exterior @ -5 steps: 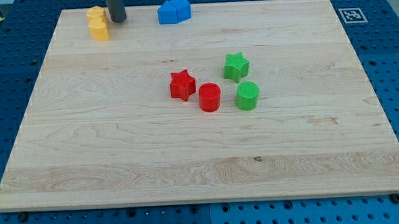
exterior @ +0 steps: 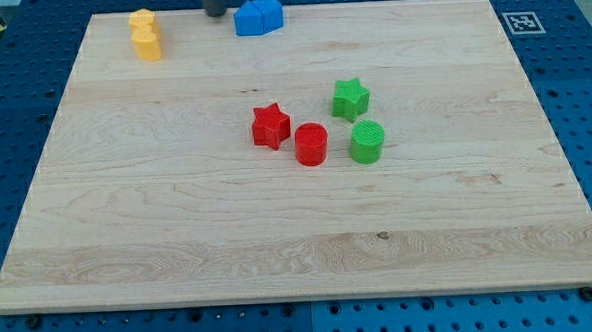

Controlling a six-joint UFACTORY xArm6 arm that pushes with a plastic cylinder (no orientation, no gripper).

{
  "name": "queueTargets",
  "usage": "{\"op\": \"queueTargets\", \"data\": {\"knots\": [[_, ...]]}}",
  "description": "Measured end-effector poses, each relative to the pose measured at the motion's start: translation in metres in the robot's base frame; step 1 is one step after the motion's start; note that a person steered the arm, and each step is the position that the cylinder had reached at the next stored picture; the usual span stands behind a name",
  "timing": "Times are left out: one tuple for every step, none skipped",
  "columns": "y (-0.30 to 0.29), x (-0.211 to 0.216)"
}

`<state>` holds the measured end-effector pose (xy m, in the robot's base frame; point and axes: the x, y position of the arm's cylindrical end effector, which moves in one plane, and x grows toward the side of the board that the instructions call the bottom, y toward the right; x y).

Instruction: Separate the blue cube from the blue triangle

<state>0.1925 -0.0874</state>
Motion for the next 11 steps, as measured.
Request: {"op": "queueTargets", "data": {"knots": [[0.071,0.001],[0.082,0.012],[0.082,0.011],[0.103,0.000],[0.118,0.001],[0.118,0.001],[0.118,0.002],[0.112,0.006],[0.111,0.027],[0.111,0.052],[0.111,0.072]]}}
